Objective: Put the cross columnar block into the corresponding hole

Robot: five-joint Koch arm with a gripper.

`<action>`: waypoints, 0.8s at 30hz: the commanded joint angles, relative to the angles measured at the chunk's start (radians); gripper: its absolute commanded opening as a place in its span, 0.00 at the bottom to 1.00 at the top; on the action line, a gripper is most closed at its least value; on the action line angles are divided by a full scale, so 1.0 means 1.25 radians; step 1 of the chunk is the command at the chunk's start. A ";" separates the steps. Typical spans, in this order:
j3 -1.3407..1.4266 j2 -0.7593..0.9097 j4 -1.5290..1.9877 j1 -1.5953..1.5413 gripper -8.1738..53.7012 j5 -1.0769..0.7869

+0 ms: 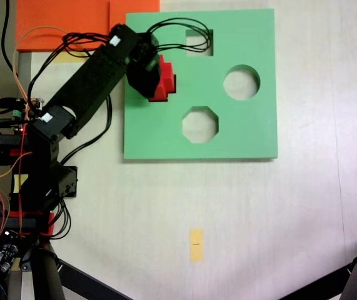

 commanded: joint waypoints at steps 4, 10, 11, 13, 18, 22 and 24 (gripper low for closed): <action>-0.009 0.050 -0.027 -0.012 0.98 -0.061; 0.004 0.249 -0.022 -0.007 0.97 -0.221; 0.010 0.298 -0.017 0.002 0.97 -0.295; 0.029 0.389 -0.016 0.045 0.97 -0.486; 0.147 0.609 -0.059 0.258 0.97 -1.160; 0.274 0.665 -0.147 0.471 0.84 -1.487; 0.441 0.729 -0.339 0.589 0.84 -1.613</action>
